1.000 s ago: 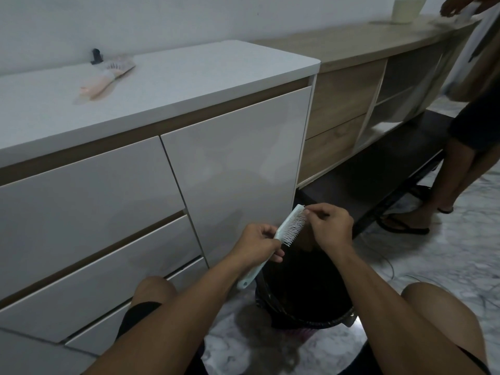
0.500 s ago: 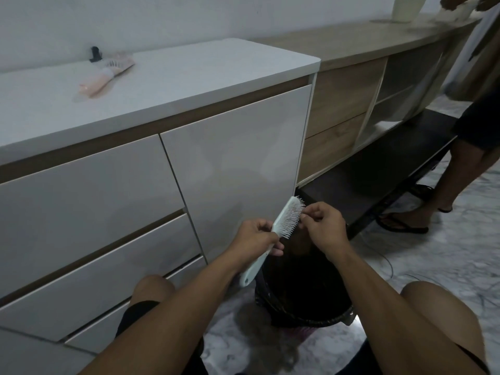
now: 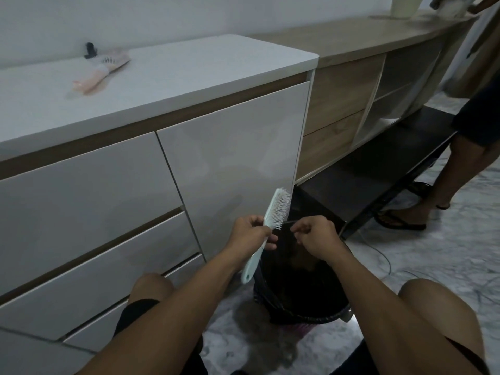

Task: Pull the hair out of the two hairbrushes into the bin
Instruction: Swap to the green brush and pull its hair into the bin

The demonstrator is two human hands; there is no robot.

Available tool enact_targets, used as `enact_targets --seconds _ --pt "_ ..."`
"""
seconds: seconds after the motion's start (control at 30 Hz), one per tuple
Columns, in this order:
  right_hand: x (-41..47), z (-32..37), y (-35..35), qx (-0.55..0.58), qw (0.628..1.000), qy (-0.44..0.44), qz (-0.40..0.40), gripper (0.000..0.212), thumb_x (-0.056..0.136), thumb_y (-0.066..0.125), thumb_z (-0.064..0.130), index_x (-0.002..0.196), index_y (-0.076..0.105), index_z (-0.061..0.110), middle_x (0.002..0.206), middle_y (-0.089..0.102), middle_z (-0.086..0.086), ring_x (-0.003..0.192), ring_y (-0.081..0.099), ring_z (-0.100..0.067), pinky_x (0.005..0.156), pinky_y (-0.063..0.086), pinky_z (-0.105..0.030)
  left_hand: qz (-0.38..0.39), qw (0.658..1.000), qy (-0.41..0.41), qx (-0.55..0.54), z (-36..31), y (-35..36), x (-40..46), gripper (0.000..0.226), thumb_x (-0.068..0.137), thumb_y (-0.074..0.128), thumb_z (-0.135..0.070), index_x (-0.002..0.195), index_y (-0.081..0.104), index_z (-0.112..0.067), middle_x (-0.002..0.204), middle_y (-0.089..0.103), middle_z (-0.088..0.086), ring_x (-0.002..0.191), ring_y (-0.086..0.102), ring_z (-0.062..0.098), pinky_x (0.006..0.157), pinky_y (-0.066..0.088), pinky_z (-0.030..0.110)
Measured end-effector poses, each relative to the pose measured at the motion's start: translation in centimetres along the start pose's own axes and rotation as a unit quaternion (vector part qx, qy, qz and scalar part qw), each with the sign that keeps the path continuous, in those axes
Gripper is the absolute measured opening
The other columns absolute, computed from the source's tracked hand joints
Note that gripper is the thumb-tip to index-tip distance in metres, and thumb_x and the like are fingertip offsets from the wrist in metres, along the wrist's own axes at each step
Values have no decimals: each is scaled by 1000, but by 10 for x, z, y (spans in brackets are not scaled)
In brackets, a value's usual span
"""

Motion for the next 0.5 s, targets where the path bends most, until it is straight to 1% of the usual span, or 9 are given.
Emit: enact_targets --seconds 0.13,0.27,0.37,0.5 --pt "3 -4 6 -35 999 17 38 19 90 64 8 101 74 19 97 67 3 97 65 -15 88 53 -31 -7 1000 0 2 5 -3 5 16 82 57 8 85 63 -6 98 64 25 64 67 20 53 57 29" --pt "7 -11 7 -54 998 33 27 21 90 63 6 102 75 19 108 70 -1 105 64 -17 94 52 -33 2 1000 -10 17 11 -4 7 17 82 57 7 86 63 -8 98 65 24 68 68 20 55 58 31" --pt "8 -15 9 -54 997 47 18 24 90 60 4 101 75 20 112 70 -1 108 63 -19 97 51 -35 -1 999 -22 31 16 1 9 15 82 55 8 86 63 -4 88 64 22 64 66 19 48 55 28" --pt "10 -19 9 -39 998 54 0 23 90 62 6 103 75 19 111 71 -1 106 64 -18 96 51 -34 15 998 -36 43 22 13 13 18 84 54 9 80 60 -7 82 63 16 64 65 19 46 55 26"
Point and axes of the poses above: each hand's wrist, its own x-axis towards the middle knuckle, its own y-axis out of the palm, z = x × y, the point moved 2 cm from there along x, towards the middle knuckle
